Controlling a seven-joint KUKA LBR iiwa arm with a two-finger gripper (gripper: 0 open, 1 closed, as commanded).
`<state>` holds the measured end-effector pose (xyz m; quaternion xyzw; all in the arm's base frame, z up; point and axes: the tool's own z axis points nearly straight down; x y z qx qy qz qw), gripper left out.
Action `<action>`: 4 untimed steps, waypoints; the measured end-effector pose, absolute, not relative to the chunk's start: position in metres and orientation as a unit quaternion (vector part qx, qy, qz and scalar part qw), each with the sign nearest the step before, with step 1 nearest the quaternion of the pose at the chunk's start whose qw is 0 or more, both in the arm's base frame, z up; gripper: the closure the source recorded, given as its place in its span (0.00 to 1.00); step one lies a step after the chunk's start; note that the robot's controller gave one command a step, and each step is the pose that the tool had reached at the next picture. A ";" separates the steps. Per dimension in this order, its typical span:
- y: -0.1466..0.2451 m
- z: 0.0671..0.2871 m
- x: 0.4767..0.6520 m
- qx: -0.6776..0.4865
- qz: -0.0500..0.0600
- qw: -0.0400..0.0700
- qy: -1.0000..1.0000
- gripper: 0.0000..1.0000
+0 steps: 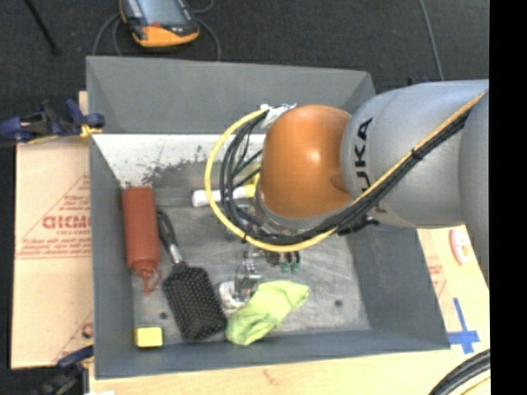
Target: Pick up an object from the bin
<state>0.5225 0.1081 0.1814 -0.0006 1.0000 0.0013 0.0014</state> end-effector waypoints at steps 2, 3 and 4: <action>0.050 0.116 0.485 -0.064 -0.001 -0.002 0.998 0.00; 0.044 0.131 0.483 -0.080 -0.001 0.002 0.997 0.00; 0.034 0.079 0.486 -0.035 0.001 0.002 0.999 0.00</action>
Offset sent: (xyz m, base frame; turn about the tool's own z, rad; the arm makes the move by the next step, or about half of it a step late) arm -0.0467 -0.0703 -0.0429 -0.1440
